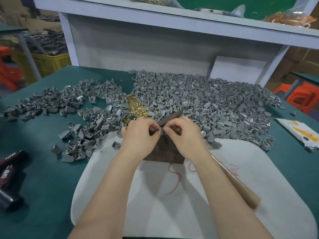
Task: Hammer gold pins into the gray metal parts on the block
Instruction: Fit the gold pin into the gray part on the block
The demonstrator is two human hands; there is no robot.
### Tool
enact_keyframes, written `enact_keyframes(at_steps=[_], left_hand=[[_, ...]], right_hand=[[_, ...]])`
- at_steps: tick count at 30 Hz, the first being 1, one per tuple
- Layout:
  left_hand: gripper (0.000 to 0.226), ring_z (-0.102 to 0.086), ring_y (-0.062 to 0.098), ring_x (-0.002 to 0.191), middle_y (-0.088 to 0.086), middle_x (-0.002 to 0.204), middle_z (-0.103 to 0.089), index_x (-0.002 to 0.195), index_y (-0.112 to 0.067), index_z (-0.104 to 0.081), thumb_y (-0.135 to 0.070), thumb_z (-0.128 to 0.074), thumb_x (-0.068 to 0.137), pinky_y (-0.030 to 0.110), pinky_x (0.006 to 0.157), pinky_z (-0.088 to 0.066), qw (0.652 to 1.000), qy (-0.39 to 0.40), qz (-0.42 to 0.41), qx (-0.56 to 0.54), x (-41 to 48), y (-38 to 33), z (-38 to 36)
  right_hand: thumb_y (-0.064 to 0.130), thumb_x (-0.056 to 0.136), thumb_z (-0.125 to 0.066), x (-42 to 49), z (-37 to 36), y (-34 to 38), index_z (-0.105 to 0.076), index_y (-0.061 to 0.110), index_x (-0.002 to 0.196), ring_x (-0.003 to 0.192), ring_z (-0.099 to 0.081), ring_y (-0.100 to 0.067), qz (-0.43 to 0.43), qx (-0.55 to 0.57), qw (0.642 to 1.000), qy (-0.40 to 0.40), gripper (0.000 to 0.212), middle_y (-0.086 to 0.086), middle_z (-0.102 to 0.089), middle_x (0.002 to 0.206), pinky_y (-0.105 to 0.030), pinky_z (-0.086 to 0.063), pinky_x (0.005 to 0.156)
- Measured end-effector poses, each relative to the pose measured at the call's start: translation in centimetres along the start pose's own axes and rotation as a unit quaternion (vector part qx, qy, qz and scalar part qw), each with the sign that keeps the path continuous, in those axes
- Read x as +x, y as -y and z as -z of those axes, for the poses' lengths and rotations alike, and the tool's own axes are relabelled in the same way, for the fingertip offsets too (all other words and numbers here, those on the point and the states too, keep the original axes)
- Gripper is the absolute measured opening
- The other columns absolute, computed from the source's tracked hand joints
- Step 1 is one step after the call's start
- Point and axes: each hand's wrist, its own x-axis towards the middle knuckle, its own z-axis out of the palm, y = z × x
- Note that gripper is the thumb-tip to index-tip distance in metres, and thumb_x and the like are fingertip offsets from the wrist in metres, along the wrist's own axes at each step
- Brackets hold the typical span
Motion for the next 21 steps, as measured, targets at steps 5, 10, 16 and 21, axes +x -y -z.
enact_keyframes(at_steps=[5, 10, 16, 21], left_hand=[[0.008, -0.056, 0.021, 0.104, -0.008, 0.096, -0.065, 0.082, -0.035, -0.059, -0.031, -0.062, 0.088, 0.043, 0.094, -0.041, 1.0, 0.008, -0.001, 0.027, 0.1, 0.0, 0.0], [0.005, -0.057, 0.02, 0.103, -0.011, 0.091, -0.062, 0.082, -0.031, -0.064, -0.03, -0.062, 0.087, 0.042, 0.094, -0.041, 1.0, 0.001, -0.001, 0.02, 0.1, 0.0, -0.1], [0.013, -0.058, 0.018, 0.1, -0.014, 0.083, -0.058, 0.075, -0.033, -0.059, -0.029, -0.064, 0.086, 0.043, 0.093, -0.042, 1.0, -0.005, 0.002, 0.01, 0.1, 0.0, -0.1], [0.01, -0.057, 0.018, 0.101, -0.013, 0.087, -0.059, 0.077, -0.032, -0.061, -0.028, -0.064, 0.087, 0.044, 0.094, -0.042, 1.0, 0.0, 0.0, 0.009, 0.0, -0.1, -0.2]], right_hand=[[0.012, 0.084, -0.066, 0.1, 0.0, -0.1, -0.066, 0.017, 0.08, 0.069, -0.048, 0.009, 0.021, -0.014, 1.0, -0.001, 0.006, 0.014, -0.045, 0.075, -0.002, -0.032, 0.064], [0.013, 0.084, -0.066, 0.1, -0.5, 0.0, -0.064, 0.021, 0.077, 0.068, -0.048, 0.005, 0.013, 0.003, 1.0, -0.018, 0.01, 0.01, -0.048, 0.081, -0.004, -0.035, 0.065], [0.012, 0.084, -0.066, 0.1, -0.4, 0.3, -0.06, 0.022, 0.073, 0.069, -0.048, 0.011, -0.001, -0.001, 1.0, -0.012, 0.016, 0.012, -0.048, 0.079, -0.003, -0.034, 0.063], [0.012, 0.084, -0.062, -0.1, -0.1, 1.1, -0.062, 0.015, 0.076, 0.066, -0.046, -0.002, 0.009, -0.064, 0.998, 0.003, 0.009, 0.009, -0.046, 0.079, -0.015, -0.034, 0.063]])
